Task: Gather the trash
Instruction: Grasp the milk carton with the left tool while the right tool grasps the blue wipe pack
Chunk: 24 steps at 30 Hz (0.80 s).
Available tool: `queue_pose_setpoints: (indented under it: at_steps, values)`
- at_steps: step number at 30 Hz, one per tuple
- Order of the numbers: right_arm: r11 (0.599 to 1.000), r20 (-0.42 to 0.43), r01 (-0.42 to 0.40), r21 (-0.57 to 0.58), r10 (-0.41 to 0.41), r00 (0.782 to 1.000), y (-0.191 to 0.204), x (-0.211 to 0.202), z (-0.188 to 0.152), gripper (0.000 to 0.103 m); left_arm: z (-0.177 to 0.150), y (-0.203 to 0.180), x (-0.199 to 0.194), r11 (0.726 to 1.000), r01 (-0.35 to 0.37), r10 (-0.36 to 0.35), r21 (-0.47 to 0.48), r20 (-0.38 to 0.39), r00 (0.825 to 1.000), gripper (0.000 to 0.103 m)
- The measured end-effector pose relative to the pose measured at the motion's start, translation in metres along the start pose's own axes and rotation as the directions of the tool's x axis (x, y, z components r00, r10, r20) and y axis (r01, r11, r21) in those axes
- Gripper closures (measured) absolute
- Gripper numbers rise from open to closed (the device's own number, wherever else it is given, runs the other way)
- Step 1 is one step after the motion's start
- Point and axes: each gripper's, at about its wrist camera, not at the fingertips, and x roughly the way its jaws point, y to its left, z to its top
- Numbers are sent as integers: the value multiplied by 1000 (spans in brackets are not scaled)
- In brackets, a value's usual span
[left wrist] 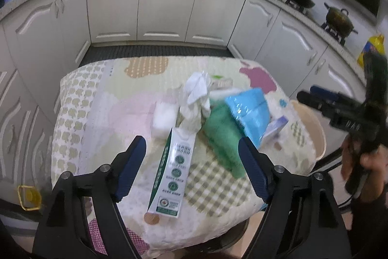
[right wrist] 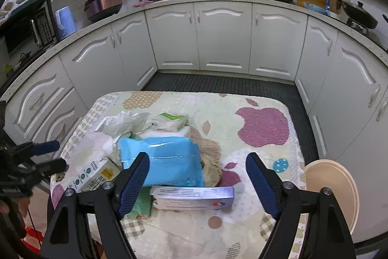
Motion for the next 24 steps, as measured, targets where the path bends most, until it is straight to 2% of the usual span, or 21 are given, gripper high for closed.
queue_pose_setpoints:
  at_steps: [7, 16, 20, 21, 22, 24]
  values:
    - [999, -66, -51, -13, 50, 997, 10, 24, -4, 20, -20, 2, 28, 999, -45, 47, 29, -71, 996, 25]
    - [993, -116, -114, -29, 110, 987, 21, 50, -6, 20, -25, 3, 64, 989, -126, 134, 71, -116, 984, 25]
    - [989, -135, -149, -17, 146, 980, 22, 64, -5, 16, -25, 6, 75, 990, -125, 133, 66, -131, 982, 26]
    - [986, -142, -165, -11, 161, 977, 23, 69, -4, 13, -25, 7, 76, 991, -119, 126, 60, -127, 984, 31]
    - [983, -152, -185, -3, 182, 972, 25, 75, -4, 12, -24, 9, 78, 992, -113, 119, 53, -130, 984, 44]
    - [976, -165, -217, 0, 214, 963, 28, 85, -3, 12, -24, 12, 84, 994, -103, 108, 40, -157, 982, 61]
